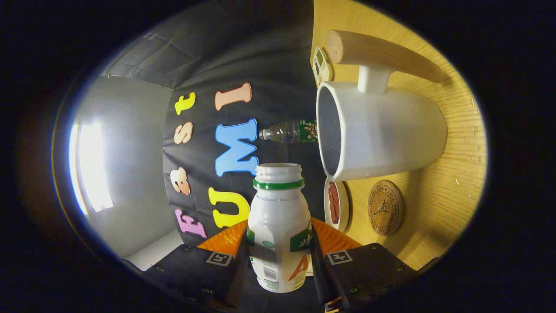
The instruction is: Take the bottle from table, then pour the juice into the cup, finally place the bottle on the coaster
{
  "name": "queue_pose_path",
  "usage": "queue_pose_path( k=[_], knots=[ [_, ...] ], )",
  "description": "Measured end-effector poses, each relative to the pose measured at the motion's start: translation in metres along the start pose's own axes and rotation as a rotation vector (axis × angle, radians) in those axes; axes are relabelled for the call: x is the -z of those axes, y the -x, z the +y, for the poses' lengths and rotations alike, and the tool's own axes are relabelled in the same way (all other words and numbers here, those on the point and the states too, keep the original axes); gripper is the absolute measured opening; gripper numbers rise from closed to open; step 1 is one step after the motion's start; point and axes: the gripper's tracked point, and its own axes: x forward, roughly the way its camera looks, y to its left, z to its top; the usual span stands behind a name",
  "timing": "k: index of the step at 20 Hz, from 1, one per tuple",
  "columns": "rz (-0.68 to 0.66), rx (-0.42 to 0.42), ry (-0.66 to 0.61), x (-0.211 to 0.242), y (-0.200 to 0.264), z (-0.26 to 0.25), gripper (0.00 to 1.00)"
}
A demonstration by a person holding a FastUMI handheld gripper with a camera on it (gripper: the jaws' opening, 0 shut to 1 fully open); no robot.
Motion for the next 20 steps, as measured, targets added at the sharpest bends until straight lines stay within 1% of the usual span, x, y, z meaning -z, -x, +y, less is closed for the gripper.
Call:
queue_pose_path(
  k=[4, 20],
  knots=[
    [-0.008, -0.003, -0.025, -0.0018, -0.0013, 0.001, 0.64],
    [-0.024, -0.012, -0.054, -0.0071, -0.0045, 0.0054, 0.64]
  ],
)
